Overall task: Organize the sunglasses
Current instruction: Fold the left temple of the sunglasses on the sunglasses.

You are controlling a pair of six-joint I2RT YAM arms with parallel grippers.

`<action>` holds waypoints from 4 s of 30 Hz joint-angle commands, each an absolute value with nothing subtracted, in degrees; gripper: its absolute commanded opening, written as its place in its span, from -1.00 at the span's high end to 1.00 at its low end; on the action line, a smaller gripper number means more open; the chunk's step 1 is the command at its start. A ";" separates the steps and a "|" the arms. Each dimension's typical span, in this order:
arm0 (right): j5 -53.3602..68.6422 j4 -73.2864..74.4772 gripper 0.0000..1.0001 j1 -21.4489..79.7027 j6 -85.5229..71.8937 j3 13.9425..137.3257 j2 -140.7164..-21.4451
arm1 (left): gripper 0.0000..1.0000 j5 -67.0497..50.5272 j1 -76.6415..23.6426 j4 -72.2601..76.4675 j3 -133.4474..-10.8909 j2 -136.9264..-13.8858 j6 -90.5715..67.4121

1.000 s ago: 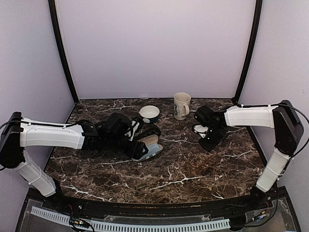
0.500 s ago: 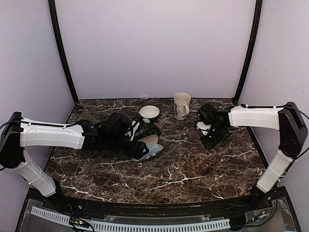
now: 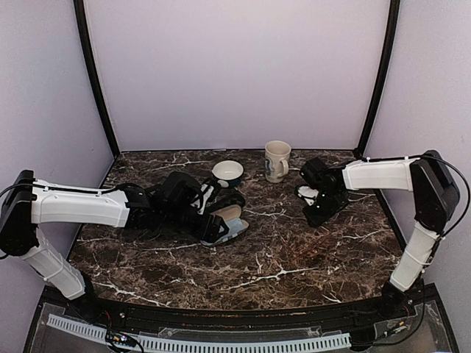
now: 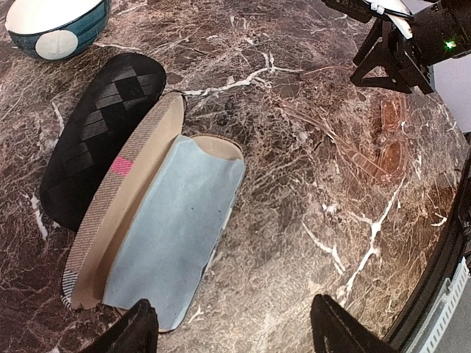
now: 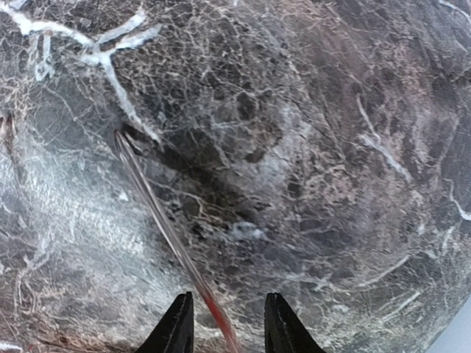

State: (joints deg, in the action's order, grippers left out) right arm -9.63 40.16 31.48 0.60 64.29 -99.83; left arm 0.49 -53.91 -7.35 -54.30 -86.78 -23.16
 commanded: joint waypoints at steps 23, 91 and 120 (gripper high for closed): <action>-7.12 35.21 1.00 31.23 2.80 67.72 -98.08 | -0.50 -2.94 -54.13 -4.61 -55.16 -90.20 -25.11; -0.28 16.00 1.00 46.27 -5.36 58.33 -81.35 | -0.45 -4.12 -60.91 8.73 -62.60 -93.96 -11.41; 0.84 16.59 1.00 46.27 -5.39 59.02 -82.52 | -0.64 -9.73 -62.43 6.45 -63.78 -94.66 -4.32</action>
